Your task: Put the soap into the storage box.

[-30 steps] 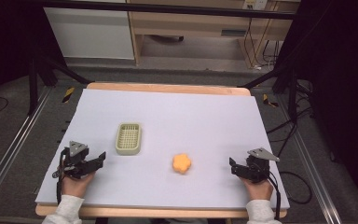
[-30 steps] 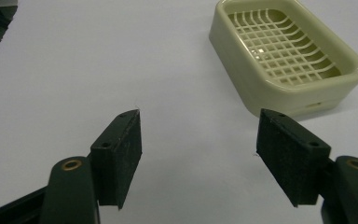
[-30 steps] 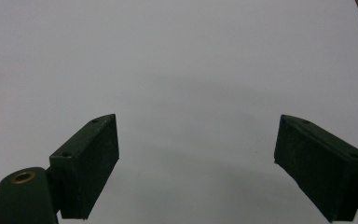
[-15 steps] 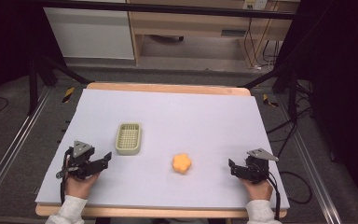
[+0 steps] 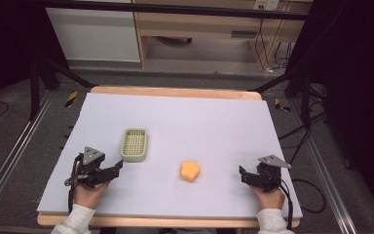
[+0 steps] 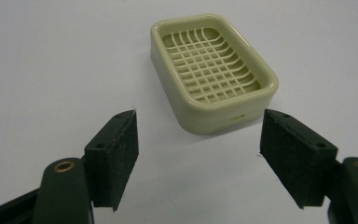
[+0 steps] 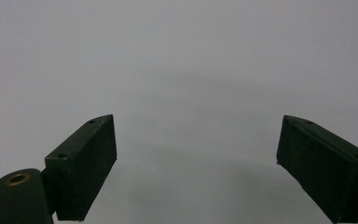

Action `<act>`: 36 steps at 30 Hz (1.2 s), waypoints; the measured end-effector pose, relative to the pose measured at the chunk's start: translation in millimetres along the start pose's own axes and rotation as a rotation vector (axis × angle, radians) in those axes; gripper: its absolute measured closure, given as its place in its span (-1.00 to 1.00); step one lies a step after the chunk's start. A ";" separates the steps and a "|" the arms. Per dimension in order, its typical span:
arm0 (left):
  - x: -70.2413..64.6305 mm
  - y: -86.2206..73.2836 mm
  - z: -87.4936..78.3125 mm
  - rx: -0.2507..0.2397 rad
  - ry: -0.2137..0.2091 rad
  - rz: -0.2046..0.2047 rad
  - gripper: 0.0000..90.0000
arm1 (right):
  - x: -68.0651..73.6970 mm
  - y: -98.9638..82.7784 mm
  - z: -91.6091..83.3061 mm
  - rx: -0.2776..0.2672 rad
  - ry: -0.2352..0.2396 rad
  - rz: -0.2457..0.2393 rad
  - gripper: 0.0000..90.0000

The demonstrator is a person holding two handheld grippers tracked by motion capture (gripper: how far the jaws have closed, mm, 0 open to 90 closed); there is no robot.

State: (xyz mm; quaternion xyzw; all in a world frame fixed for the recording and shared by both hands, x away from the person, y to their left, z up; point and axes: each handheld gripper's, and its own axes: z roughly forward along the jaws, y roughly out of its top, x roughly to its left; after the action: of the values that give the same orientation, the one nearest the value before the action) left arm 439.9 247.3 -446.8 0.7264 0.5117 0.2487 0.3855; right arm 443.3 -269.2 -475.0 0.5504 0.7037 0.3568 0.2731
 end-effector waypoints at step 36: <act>-22.4 15.1 -1.5 0.004 -0.044 0.052 -0.48 | 4.6 -0.8 1.8 0.034 0.007 -0.010 -0.74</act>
State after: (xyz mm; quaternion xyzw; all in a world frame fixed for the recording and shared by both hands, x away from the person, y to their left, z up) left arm 439.2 224.1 -432.8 0.7456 0.4845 0.2418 0.3884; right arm 443.1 -264.5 -476.7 0.5500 0.7134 0.3455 0.2632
